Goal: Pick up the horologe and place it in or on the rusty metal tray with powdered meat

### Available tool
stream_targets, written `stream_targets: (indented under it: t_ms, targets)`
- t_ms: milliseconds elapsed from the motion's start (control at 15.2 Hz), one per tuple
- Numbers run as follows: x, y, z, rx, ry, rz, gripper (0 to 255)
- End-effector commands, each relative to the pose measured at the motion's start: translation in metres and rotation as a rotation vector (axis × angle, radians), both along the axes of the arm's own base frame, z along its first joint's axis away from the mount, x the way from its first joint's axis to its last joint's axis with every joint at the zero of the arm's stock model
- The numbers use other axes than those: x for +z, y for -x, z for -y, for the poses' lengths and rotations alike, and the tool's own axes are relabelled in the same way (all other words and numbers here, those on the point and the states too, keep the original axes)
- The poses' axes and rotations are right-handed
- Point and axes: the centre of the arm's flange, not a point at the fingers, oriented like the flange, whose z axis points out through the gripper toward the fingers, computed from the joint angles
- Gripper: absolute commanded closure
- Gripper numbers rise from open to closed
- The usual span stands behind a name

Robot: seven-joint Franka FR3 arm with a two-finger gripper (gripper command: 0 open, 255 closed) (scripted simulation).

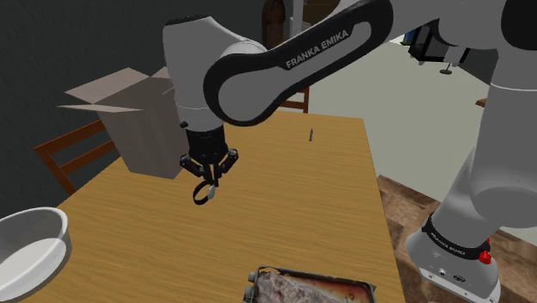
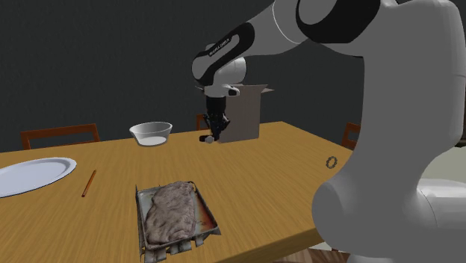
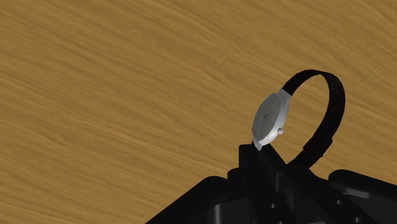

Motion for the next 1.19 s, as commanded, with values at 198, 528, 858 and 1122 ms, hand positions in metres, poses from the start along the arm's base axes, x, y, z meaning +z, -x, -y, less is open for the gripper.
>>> stream_targets:
  t_ms: [198, 528, 858, 1122]
  targets:
    - [0.026, -0.001, 0.000, 0.000, 0.000, 0.000, 255]
    - [0.034, 0.039, -0.002, 0.000, 0.000, 0.000, 255]
    - [0.037, 0.105, -0.006, 0.000, 0.000, 0.000, 255]
    - [0.039, 0.157, -0.009, 0.000, 0.000, 0.000, 255]
